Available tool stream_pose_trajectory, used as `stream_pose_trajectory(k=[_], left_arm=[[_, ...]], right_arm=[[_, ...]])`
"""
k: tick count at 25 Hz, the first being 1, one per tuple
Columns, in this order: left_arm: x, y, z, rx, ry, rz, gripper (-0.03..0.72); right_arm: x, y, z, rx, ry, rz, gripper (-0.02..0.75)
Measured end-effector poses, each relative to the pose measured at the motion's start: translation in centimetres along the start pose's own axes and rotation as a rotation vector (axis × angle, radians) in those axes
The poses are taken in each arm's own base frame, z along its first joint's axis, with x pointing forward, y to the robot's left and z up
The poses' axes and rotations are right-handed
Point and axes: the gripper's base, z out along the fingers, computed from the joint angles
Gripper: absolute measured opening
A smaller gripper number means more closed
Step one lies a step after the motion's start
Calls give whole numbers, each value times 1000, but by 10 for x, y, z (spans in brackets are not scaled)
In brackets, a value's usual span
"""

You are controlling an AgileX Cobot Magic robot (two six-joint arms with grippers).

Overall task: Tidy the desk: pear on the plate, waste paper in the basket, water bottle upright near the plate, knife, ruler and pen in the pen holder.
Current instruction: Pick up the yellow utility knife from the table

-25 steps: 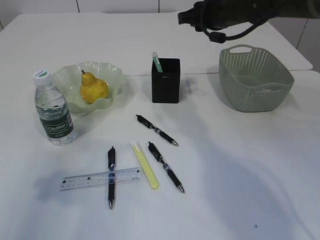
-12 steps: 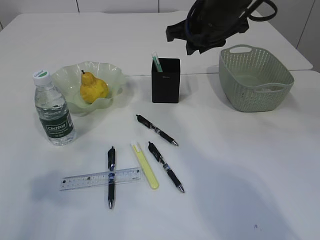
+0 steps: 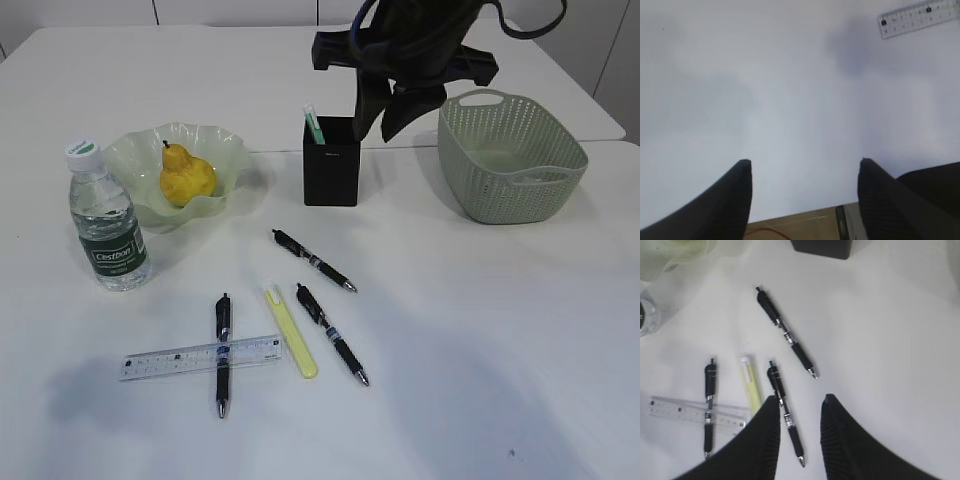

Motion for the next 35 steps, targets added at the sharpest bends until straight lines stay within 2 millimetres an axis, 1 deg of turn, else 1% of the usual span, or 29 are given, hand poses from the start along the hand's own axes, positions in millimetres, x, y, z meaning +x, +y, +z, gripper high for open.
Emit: stream_pose_trajectory(k=[5,18,20,24,26,28,35], left_arm=[[7,1,0,-6,77,-1,466],[8,1,0,-14,90,1,466],[8,2,0,-27,89,7,466],[8,5,0,-55,87,18,466],[8,6,-1,-62,86,21,466],[8,6,-1,-64,86,22,466],[8,6,-1,-65,86,22,466]], right_arm=[[2,6,0,-67,25,19,239],[4,10,-1,-95,37,-7,244],[5,14,0,-100,39,-17,265],[8,22,2,-109,49,-33,347],[9,25,9,-107,64,-39,368],[9,25,23,-98,92,-40,377],[12,23,79,-83,209,-66,381]])
